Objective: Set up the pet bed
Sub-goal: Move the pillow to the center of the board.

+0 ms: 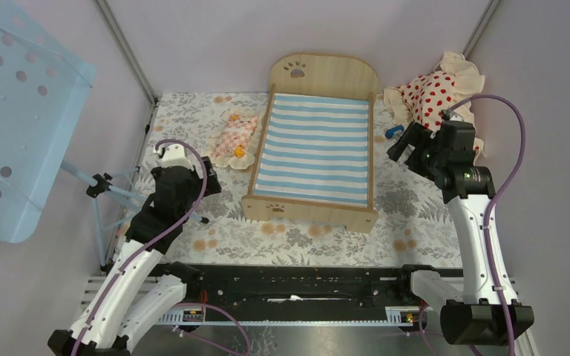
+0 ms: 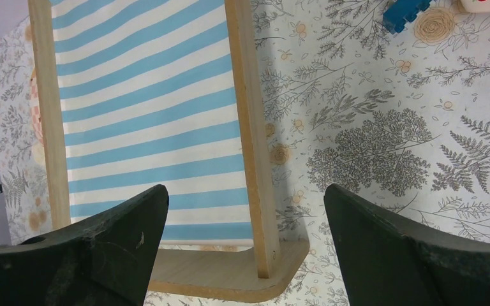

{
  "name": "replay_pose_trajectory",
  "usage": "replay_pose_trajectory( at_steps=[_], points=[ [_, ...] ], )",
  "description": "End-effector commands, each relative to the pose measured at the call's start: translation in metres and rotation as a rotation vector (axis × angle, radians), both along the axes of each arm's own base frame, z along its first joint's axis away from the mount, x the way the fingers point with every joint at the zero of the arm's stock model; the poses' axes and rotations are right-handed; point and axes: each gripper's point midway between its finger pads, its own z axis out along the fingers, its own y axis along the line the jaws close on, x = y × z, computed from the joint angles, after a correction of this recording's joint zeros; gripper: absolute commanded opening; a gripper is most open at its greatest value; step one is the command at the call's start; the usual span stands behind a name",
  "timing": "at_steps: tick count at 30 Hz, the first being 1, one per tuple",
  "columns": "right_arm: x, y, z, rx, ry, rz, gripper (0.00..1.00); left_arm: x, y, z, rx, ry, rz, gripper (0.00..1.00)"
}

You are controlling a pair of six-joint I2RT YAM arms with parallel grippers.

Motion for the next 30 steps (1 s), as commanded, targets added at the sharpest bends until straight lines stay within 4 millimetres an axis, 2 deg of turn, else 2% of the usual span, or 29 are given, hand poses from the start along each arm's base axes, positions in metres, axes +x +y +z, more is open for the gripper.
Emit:
replay_pose_trajectory(
  at_steps=[1,6,8,11,15,18,24,30],
  points=[
    [0.005,0.003,-0.001,0.005,-0.001,0.018,0.99,0.006,0.013,0.012,0.026,-0.020,0.077,0.99],
    [0.003,-0.004,-0.009,-0.011,0.050,-0.023,1.00,0.006,0.012,0.011,0.014,-0.024,0.078,0.99],
    [0.002,-0.012,-0.016,-0.028,0.078,-0.078,1.00,0.007,0.014,0.011,0.008,-0.028,0.099,0.99],
    [0.004,-0.014,-0.029,-0.029,0.123,-0.094,1.00,0.007,0.019,0.011,0.000,-0.027,0.145,0.99],
    [0.009,-0.014,-0.034,-0.027,0.157,-0.097,1.00,0.005,0.030,0.014,0.001,-0.033,0.213,0.99],
    [0.011,-0.020,-0.031,-0.038,0.146,-0.140,1.00,0.004,0.030,0.016,-0.009,-0.042,0.220,0.99],
    [0.006,-0.032,-0.022,-0.066,0.104,-0.194,1.00,0.007,0.018,0.015,-0.022,-0.029,0.146,0.99],
    [0.010,-0.020,-0.006,-0.071,0.052,-0.077,1.00,0.005,0.005,0.016,-0.060,-0.036,0.081,0.99]
  ],
)
